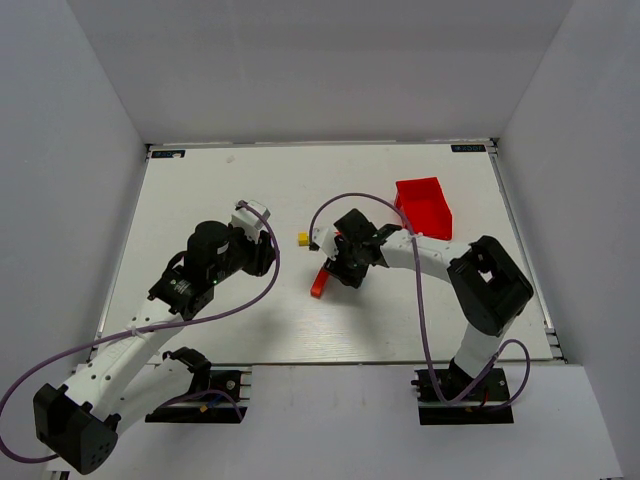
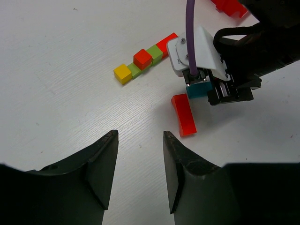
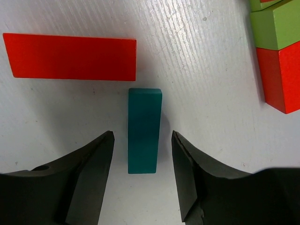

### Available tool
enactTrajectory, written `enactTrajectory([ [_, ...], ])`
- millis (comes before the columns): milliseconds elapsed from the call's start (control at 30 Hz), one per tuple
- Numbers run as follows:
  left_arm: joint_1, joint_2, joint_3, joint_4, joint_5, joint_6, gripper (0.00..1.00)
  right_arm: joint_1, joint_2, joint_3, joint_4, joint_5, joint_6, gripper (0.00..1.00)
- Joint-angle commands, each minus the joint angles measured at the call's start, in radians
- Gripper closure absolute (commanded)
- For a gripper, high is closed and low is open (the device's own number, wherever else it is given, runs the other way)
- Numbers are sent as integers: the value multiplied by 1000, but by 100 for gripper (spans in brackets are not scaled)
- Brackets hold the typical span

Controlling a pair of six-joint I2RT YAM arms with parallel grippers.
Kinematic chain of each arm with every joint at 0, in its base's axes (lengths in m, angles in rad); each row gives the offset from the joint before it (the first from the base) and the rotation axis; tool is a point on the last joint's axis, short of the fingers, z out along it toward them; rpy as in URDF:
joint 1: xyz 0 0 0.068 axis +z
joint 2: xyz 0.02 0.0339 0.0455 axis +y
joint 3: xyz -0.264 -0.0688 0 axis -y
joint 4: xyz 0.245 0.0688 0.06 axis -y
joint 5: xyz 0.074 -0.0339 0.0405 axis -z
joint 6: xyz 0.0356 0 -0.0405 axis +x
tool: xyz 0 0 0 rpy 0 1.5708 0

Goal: Build the wood block tower

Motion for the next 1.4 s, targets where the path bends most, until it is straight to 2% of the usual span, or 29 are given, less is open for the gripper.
enactTrajectory([
  [0, 5, -15, 11, -3, 15, 3, 46, -4, 11, 39, 7, 14, -12, 41],
  [333, 5, -15, 11, -3, 15, 3, 49, -8, 33, 54, -24, -23, -18, 46],
  [467, 5, -15, 11, -3, 15, 3, 49, -13, 37, 57, -36, -36, -23, 54],
  [567, 5, -15, 11, -3, 15, 3, 50, -18, 36, 54, -33, -41, -23, 65],
  [800, 5, -15, 11, -3, 25, 3, 50, -27, 25, 53, -45, -41, -29, 80],
  [1100, 5, -24, 11, 6, 25, 3, 51, -73, -128, 105, -47, -27, -107, 89],
  [1267, 5, -24, 11, 6, 34, 3, 51, -117, -145, 151, -45, -95, -211, 100],
  [1367, 5, -24, 11, 6, 34, 3, 51, -148, -131, 203, -42, -156, -252, 100],
])
